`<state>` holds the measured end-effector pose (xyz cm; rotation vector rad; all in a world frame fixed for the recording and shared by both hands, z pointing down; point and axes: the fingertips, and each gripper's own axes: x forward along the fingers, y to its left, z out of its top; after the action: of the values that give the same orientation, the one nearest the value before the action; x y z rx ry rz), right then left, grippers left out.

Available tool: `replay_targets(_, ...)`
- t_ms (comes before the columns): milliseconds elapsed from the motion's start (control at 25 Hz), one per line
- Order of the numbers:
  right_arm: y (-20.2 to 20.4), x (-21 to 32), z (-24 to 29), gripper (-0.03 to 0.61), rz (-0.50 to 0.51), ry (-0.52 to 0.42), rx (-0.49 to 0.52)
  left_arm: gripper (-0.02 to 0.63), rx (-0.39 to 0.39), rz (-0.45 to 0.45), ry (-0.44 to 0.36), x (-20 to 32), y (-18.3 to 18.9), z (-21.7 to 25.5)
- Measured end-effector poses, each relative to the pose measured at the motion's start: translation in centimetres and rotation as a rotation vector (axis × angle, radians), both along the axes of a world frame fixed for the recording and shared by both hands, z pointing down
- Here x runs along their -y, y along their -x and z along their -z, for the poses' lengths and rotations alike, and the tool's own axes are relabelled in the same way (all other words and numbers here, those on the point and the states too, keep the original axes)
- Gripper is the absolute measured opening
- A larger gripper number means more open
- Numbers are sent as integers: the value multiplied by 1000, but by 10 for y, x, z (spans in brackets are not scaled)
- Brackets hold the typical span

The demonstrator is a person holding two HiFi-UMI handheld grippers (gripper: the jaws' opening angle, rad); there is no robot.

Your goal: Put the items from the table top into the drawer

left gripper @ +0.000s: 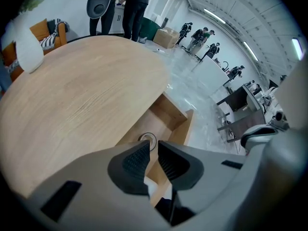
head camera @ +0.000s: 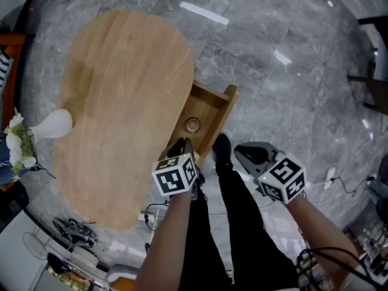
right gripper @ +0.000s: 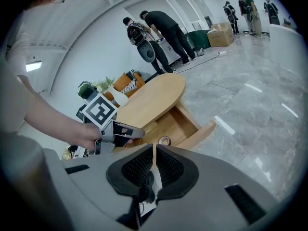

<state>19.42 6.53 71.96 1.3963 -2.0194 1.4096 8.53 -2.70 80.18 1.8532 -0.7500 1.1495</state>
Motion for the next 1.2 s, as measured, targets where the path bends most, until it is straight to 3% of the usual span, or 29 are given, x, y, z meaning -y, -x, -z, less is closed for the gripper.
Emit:
replay_targets(400, 2, 20, 80, 41, 61, -65, -36, 9, -72, 28, -50, -5, 3, 87)
replay_targets(760, -12, 21, 156, 41, 51, -106, -68, 2, -157, 47, -99, -10, 2, 199)
replay_targets(1200, 8, 5, 228, 41, 138, -132, -114, 2, -261, 137, -175, -39, 52, 309)
